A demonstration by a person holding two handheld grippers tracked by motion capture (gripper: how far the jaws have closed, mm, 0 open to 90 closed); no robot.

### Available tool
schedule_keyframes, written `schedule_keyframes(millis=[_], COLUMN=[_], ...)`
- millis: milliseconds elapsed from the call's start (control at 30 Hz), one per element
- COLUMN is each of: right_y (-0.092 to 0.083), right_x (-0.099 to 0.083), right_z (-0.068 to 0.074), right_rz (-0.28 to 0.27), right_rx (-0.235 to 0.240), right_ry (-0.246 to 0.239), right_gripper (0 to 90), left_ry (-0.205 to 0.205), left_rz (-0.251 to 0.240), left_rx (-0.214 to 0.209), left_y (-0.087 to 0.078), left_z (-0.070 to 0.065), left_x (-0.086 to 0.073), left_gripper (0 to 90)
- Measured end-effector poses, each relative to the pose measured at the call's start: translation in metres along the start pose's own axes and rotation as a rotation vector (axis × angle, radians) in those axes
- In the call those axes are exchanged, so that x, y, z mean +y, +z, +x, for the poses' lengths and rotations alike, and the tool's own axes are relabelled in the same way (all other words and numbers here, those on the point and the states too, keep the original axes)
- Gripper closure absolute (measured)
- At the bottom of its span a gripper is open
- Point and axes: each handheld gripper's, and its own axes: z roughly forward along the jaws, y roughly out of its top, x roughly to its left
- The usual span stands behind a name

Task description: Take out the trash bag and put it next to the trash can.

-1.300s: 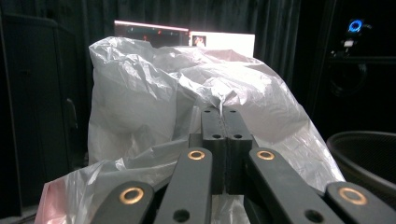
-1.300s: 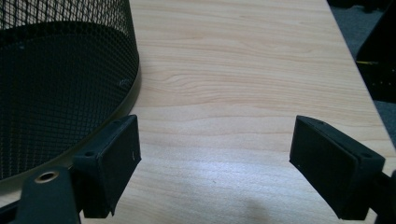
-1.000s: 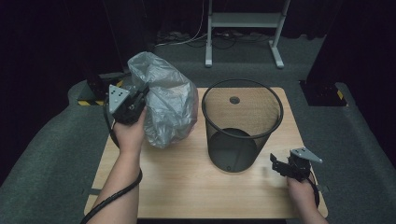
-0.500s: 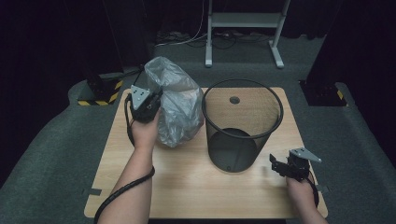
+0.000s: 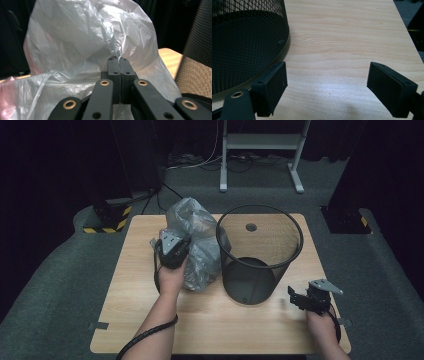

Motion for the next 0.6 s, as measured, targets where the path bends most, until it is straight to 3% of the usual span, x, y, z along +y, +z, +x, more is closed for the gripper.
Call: schedule_keyframes(millis=[133,333,600], right_y=[0.000,0.002,0.002], right_x=[0.001,-0.001,-0.001], right_z=[0.001,0.002,0.002], right_rz=[-0.006,0.007,0.013], right_rx=[0.006,0.008,0.011], right_ry=[-0.010,-0.012,-0.013], right_gripper=[16.2,16.2,16.2], left_ry=[0.021,0.026,0.030], left_rz=[0.024,0.046,0.048], left_rx=[-0.022,-0.027,-0.023], left_y=[0.006,0.008,-0.006], left_z=[-0.010,-0.014,-0.015], left_x=[-0.009,-0.017,-0.002], left_gripper=[87.2,81.0,51.1])
